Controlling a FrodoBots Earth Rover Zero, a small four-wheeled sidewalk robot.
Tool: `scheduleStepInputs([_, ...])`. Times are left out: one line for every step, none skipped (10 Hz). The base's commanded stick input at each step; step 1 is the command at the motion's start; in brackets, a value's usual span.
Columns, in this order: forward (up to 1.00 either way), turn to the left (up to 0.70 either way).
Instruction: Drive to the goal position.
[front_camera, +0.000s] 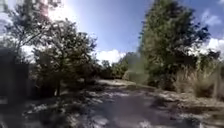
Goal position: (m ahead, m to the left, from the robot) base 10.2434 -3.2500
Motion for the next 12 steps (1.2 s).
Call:
scheduleStepInputs([0.30, 0.38])
scheduleStepInputs([0.30, 0.04])
scheduleStepInputs([0.30, 0.00])
scheduleStepInputs([0.30, 0.00])
scheduleStepInputs([0.30, 0.00])
scheduleStepInputs([0.30, -0.03])
scheduleStepInputs([0.30, -0.21])
scheduleStepInputs([0.30, -0.54])
scheduleStepInputs([0.30, -0.75])
scheduleStepInputs([0.30, -0.75])
scheduleStepInputs([0.30, -0.75])
scheduleStepInputs([0.30, -0.75])
